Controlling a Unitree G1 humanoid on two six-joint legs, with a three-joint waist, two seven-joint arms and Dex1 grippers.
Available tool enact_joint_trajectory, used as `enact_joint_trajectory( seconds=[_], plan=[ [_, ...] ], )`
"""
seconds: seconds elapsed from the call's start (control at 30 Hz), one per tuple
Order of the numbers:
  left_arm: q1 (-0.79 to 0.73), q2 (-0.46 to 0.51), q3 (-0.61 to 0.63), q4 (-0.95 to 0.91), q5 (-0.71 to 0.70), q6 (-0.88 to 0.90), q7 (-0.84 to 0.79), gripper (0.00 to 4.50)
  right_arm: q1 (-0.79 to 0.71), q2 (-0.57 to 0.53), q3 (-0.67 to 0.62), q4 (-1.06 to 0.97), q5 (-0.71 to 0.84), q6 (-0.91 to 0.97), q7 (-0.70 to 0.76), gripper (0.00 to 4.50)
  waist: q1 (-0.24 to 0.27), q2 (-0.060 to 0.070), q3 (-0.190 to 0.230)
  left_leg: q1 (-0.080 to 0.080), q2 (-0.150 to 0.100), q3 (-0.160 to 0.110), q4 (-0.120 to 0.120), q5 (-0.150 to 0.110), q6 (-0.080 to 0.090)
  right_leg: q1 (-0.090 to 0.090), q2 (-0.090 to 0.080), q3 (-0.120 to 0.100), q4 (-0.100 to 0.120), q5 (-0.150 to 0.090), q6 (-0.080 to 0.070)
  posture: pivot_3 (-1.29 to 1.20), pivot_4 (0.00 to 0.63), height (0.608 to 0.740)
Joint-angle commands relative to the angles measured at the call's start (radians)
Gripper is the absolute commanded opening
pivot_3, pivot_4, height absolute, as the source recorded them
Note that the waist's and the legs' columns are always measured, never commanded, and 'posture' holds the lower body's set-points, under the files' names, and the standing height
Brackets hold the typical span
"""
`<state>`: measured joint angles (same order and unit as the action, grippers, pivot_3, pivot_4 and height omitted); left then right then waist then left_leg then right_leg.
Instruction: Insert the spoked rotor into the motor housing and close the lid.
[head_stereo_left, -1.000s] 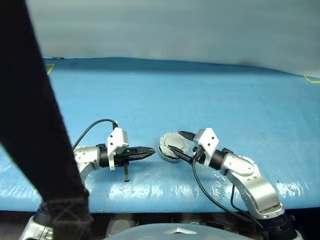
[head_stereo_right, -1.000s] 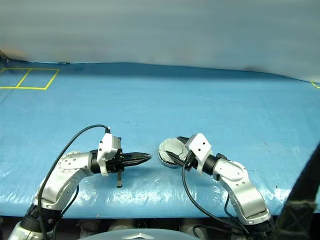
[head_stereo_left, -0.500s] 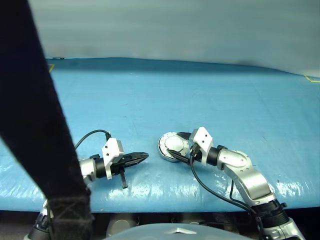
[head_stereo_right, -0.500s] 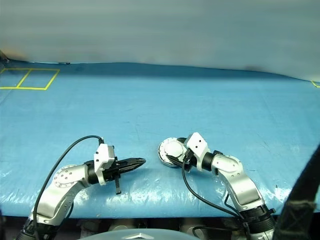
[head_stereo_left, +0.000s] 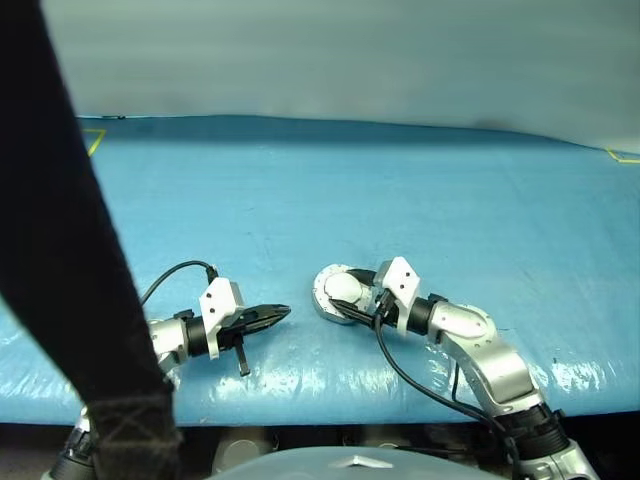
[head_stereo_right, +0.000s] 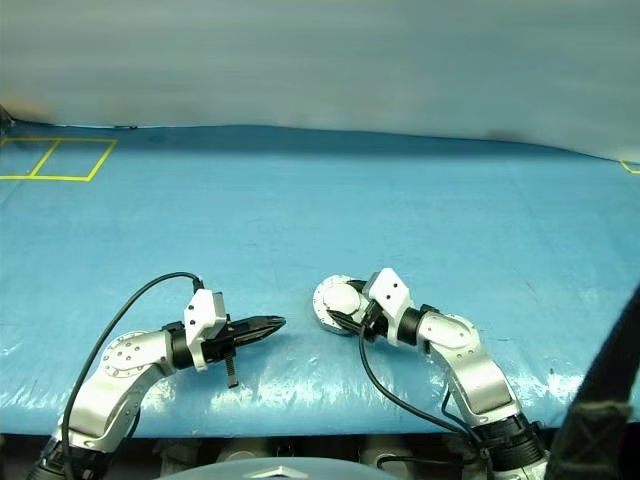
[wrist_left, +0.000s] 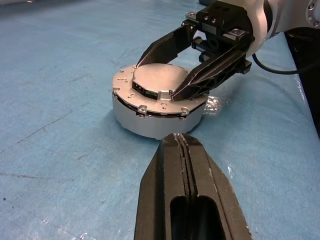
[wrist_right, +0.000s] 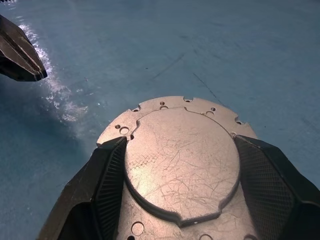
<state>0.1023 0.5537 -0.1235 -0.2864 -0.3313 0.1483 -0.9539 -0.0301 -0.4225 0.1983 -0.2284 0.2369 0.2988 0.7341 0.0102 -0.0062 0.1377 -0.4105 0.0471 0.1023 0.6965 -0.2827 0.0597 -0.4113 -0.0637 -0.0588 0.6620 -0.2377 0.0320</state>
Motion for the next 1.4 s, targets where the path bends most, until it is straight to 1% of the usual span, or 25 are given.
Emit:
enact_joint_trajectory(
  seconds=[0.03, 0.17, 0.33, 0.47, 0.7, 0.83, 0.97, 1.1, 1.23, 1.4],
  plan=[
    [-0.012, -0.002, 0.005, -0.014, -0.009, -0.014, -0.001, 0.0, 0.014, 0.006, 0.016, -0.023, -0.024, -0.022, -0.017, 3.03, -0.001, 0.0, 0.0, 0.0, 0.0, 0.0, 0.0, 0.0, 0.0, 0.0, 0.0, 0.0, 0.0, 0.0, 0.0, 0.0, 0.15, 0.74],
    [-0.018, -0.007, 0.001, -0.012, -0.008, -0.011, 0.002, 0.0, 0.033, -0.02, 0.056, 0.006, -0.097, -0.056, -0.028, 3.03, -0.001, 0.0, 0.0, 0.0, 0.0, 0.0, 0.0, 0.0, 0.0, 0.0, 0.0, 0.0, 0.0, 0.0, 0.0, 0.0, 0.15, 0.74],
    [-0.024, -0.009, -0.006, -0.007, 0.002, -0.013, 0.006, 0.0, 0.054, -0.021, 0.048, 0.064, -0.117, -0.075, -0.051, 3.03, -0.001, 0.0, 0.0, 0.002, 0.0, 0.0, 0.0, 0.0, 0.0, 0.0, 0.0, 0.0, 0.0, 0.0, 0.0, 0.0, 0.15, 0.74],
    [-0.034, -0.014, -0.011, -0.008, 0.0, -0.006, 0.01, 0.0, 0.064, -0.014, 0.035, 0.062, -0.094, -0.075, -0.053, 3.03, 0.002, 0.0, 0.0, 0.007, 0.0, 0.0, 0.0, -0.002, 0.002, 0.002, -0.001, 0.0, -0.001, -0.001, -0.001, 0.0, 0.15, 0.74],
    [-0.06, -0.024, -0.041, 0.007, 0.014, -0.012, 0.001, 0.0, 0.066, 0.0, -0.021, 0.021, 0.016, -0.003, -0.039, 3.03, 0.004, 0.0, 0.0, 0.007, -0.001, 0.0, -0.001, -0.002, 0.002, 0.002, -0.007, -0.001, -0.001, 0.0, -0.001, 0.0, 0.15, 0.74],
    [-0.072, -0.027, -0.055, 0.023, 0.025, -0.02, -0.002, 0.0, 0.065, -0.035, 0.012, 0.017, -0.025, -0.009, -0.023, 3.03, 0.004, 0.0, 0.0, 0.007, -0.001, 0.0, -0.002, -0.002, 0.003, 0.002, -0.008, -0.003, -0.002, -0.001, -0.002, 0.0, 0.15, 0.74],
    [-0.077, -0.028, -0.063, 0.028, 0.023, -0.023, -0.008, 0.0, 0.057, -0.022, 0.01, -0.01, -0.011, -0.015, -0.033, 3.03, 0.004, 0.0, 0.0, 0.007, -0.002, 0.0, -0.004, -0.002, 0.003, 0.002, -0.008, -0.005, -0.003, -0.001, -0.003, 0.0, 0.15, 0.74],
    [-0.081, -0.027, -0.064, 0.036, 0.026, -0.028, -0.006, 0.0, 0.046, -0.016, 0.016, -0.001, -0.035, -0.021, -0.052, 3.03, 0.003, 0.0, 0.0, 0.006, -0.002, 0.0, -0.005, -0.002, 0.003, 0.002, -0.007, -0.005, -0.002, -0.002, -0.003, 0.0, 0.15, 0.74],
    [-0.084, -0.03, -0.065, 0.038, 0.023, -0.027, -0.006, 0.0, 0.051, -0.055, 0.082, 0.064, -0.154, -0.043, -0.07, 3.03, 0.001, 0.0, 0.0, 0.007, -0.002, 0.0, -0.005, -0.002, 0.003, 0.002, -0.007, -0.006, -0.002, -0.002, -0.003, 0.0, 0.15, 0.74],
    [-0.081, -0.035, -0.061, 0.037, 0.024, -0.031, 0.005, 0.0, 0.07, -0.035, 0.084, 0.116, -0.18, -0.033, -0.129, 3.03, 0.003, -0.002, -0.002, 0.01, -0.001, 0.0, -0.005, -0.002, 0.002, 0.004, -0.009, -0.006, -0.002, -0.002, -0.003, 0.0, 0.15, 0.74]
  ],
)
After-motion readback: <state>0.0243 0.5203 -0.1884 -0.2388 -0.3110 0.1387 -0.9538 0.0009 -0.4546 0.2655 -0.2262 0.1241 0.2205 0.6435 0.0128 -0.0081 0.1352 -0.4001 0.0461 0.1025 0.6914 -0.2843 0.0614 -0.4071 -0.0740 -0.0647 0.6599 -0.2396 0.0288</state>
